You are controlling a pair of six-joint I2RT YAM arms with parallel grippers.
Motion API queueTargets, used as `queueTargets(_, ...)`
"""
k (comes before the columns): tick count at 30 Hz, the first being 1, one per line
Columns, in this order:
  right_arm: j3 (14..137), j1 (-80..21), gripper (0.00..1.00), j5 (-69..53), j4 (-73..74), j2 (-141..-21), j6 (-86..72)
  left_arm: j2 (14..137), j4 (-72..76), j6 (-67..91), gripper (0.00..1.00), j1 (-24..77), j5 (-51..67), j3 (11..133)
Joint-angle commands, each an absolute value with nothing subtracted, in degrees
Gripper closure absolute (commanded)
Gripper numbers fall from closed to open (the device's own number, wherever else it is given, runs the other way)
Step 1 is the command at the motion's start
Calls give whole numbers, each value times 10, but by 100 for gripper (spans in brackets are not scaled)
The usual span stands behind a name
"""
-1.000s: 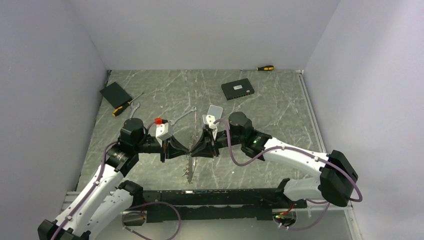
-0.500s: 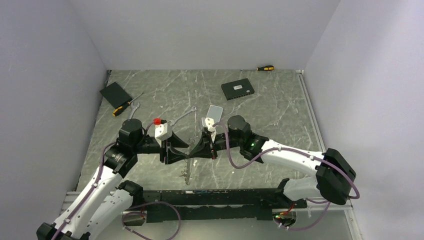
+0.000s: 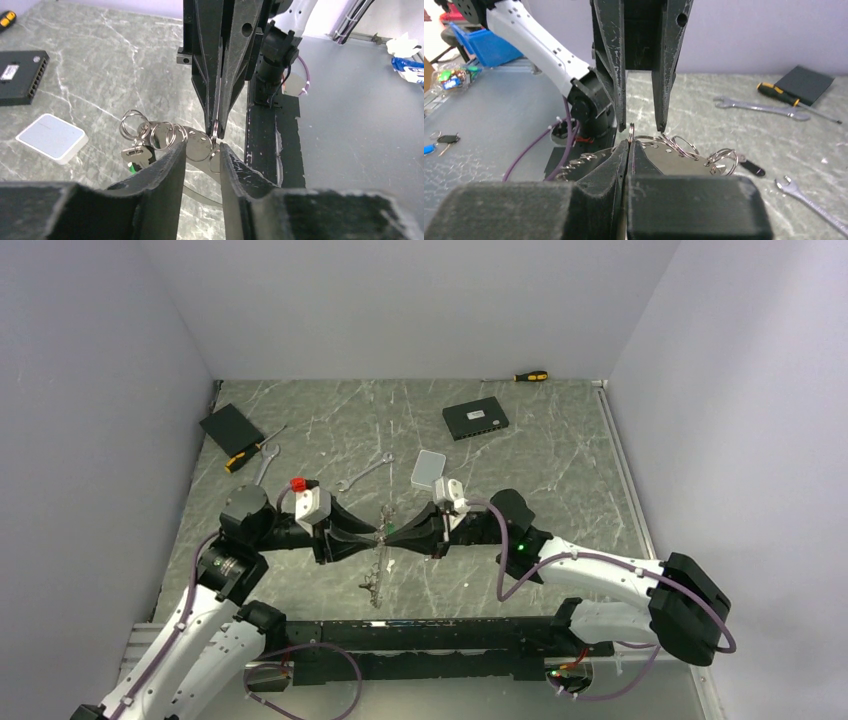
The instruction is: Put the keys on the keyring
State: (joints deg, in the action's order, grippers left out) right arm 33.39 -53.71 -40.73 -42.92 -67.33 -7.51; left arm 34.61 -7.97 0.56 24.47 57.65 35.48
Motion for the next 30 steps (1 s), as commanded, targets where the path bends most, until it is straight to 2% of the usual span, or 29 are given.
queueTargets(1,319,-539,100,-384,-571,-651,-92,332,-17,41,67,244,579,369)
queueTargets(5,300,-539,100,-367,-623,-651,-105,335,7,55,78,243,588,367)
queueTargets(9,299,-539,100,-358,-640,-655,-114,345,32,68,83,243,598,364)
queueTargets(27,310,-540,100,-354,-664,-686,-129,369,68,93,84,242,619,359)
queueTargets(30,311,-541,100,-353,-670,-689,-130,372,62,88,89,242,623,360)
